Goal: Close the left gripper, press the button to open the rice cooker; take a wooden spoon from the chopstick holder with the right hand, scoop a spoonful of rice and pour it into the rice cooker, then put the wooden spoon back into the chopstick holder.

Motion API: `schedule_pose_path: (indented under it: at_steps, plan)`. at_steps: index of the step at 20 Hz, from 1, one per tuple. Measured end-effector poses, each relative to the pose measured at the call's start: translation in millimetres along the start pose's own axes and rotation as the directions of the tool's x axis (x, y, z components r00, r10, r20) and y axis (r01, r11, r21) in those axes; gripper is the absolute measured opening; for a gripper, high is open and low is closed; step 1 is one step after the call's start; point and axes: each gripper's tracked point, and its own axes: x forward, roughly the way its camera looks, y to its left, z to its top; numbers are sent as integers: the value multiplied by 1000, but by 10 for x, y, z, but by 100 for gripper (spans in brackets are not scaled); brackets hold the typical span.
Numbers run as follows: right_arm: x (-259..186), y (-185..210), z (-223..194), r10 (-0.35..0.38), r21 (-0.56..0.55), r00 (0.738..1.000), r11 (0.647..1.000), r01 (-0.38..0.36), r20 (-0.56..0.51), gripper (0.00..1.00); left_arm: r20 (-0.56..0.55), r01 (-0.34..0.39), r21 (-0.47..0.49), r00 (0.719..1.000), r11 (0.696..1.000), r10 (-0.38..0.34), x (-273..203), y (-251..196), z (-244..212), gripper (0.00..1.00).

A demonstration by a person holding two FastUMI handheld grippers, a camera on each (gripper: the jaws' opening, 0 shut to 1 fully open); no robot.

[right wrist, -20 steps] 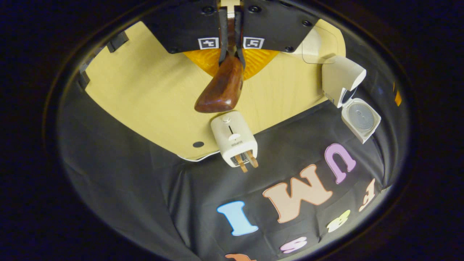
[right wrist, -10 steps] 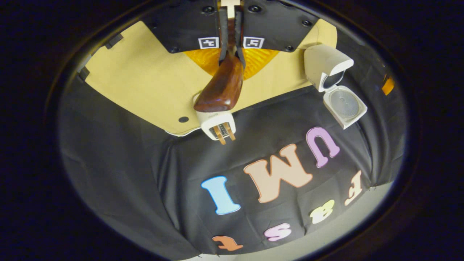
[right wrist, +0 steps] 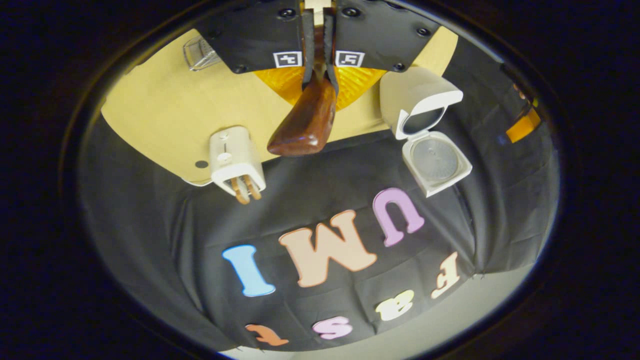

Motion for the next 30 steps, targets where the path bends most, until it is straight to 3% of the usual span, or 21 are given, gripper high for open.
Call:
schedule_pose_path:
  at_steps: [6, 9, 15, 20, 30]
  plan:
    - [258, 365, -472, 8, -120, 999, 993, -11, -31, 10, -19, -36, -3, 999, 999, 36, -112, 369, -60, 95]
    - [375, 373, -648, -29, -198, 999, 980, 25, -21, 8, -21, -52, -4, 998, 999, 52, -131, 535, -72, 94]
    - [532, 199, -803, -149, -242, 989, 959, 148, 14, 8, -20, -55, 16, 998, 998, 55, -151, 694, -86, 94]
    - [656, 85, -1089, -216, -204, 976, 957, 207, -22, 10, -27, -52, 21, 998, 998, 53, -158, 751, -116, 93]
    - [710, 391, -1385, -167, -81, 979, 984, 158, -120, 12, -43, -53, 14, 998, 999, 53, -141, 808, -188, 94]
